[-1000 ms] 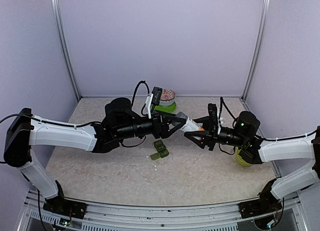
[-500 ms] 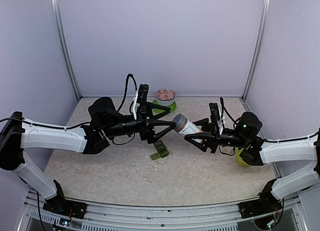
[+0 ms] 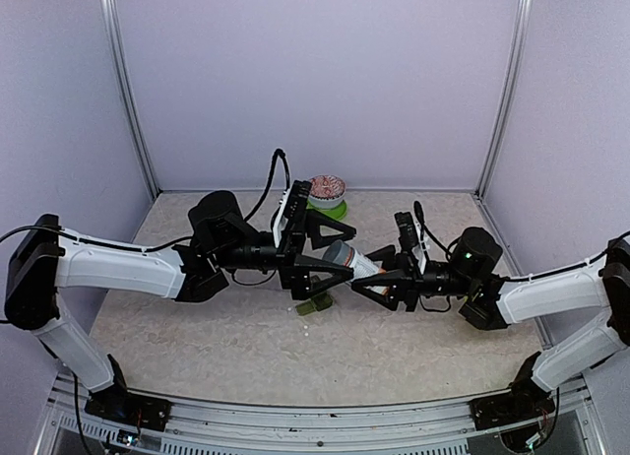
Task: Sort the pills into containers
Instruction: Unscrew the lid of the pill bottle from the pill bottle.
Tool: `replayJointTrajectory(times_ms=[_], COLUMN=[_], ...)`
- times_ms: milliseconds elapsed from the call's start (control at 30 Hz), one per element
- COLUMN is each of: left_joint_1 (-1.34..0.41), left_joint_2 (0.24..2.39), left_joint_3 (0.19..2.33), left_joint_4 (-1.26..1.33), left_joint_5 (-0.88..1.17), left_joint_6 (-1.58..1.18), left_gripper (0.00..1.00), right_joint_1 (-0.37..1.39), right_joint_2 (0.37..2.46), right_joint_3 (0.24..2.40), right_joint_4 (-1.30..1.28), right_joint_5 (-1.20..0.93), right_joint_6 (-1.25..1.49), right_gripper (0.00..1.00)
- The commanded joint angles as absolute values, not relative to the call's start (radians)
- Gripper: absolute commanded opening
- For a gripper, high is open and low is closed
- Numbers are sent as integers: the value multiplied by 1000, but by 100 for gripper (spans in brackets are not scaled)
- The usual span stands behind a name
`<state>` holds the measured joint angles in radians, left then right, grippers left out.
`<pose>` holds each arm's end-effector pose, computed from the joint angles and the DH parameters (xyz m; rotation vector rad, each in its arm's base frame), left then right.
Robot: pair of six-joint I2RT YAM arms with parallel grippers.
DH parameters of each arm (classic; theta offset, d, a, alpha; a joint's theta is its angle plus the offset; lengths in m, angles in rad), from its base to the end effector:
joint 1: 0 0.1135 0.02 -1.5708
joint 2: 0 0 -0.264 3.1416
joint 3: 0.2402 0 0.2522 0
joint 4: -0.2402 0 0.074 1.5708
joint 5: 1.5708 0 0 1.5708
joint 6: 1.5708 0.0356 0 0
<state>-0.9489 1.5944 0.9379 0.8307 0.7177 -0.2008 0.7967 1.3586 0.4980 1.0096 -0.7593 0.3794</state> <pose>0.1885 -0.3031 0.2929 1.1480 1.1277 -1.4142 0.1700 0.2090 0.2398 -0.9890 1.3213 1.4619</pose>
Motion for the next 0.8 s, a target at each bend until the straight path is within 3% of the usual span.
replayJointTrajectory(times_ms=[0,767], left_joint_1=[-966,-982], left_joint_2=[1608,1531], left_joint_3=[963,884], left_joint_4=[839,781], left_joint_5=[775,719], left_joint_6=[-158,-91], left_gripper=[99,99], right_joint_1=[807,803], right_joint_2=[1376,1253], right_joint_3=[535,487], right_joint_4=[1099,986], right_joint_5=[-765,-476], right_joint_6=[415,364], right_gripper=[26,26])
